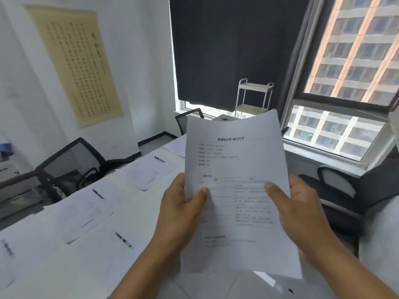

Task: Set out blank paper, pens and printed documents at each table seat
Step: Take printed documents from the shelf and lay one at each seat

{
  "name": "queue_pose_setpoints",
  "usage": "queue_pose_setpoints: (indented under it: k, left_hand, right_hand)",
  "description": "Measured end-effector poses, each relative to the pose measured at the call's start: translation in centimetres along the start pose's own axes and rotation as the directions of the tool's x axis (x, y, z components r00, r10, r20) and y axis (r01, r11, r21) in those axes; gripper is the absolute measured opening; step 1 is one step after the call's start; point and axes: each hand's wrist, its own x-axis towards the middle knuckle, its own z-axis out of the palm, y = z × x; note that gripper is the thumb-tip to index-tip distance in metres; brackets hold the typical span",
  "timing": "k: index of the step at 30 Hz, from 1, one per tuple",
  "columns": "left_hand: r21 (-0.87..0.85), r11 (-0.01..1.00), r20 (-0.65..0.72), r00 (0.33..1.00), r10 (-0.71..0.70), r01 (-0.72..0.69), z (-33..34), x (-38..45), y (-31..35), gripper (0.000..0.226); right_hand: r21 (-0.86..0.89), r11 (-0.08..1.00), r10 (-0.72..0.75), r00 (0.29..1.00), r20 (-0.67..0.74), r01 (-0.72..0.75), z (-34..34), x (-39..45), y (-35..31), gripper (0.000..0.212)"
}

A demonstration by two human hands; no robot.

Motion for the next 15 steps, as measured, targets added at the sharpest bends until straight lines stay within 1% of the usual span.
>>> queue_pose_setpoints:
  k: [3, 7, 9, 15]
  left_hand:
    - [-0.014, 0.999, -0.053, 0.998, -0.032, 0.032, -0.7, 3.8, -0.8, 0.017]
    - [-0.015, 0.999, -0.14, 0.989, -0.052, 0.051, -2.6, 8.1, -1.2, 0.018]
    - [-0.007, 0.997, -0.182, 0.981, -0.072, 0.072, -3.7, 9.7, -1.5, 0.018]
    - [0.014, 0.99, -0.34, 0.932, -0.127, 0.14, -5.5, 14.3, -4.9, 0.017]
  right_hand:
    - [0.001, 1.0, 0.011, 0.997, 0.076, -0.011, 2.1, 4.7, -0.3, 0.015]
    - [-0.002, 1.0, -0.023, 0.986, 0.165, 0.024, 5.6, 10.2, -0.9, 0.013]
    - [0.008, 1.0, -0.009, 0.979, 0.206, 0.008, 7.6, 12.4, -1.0, 0.014]
    - [0.001, 1.0, 0.016, 0.938, 0.347, -0.017, 13.8, 19.6, 1.3, 0.012]
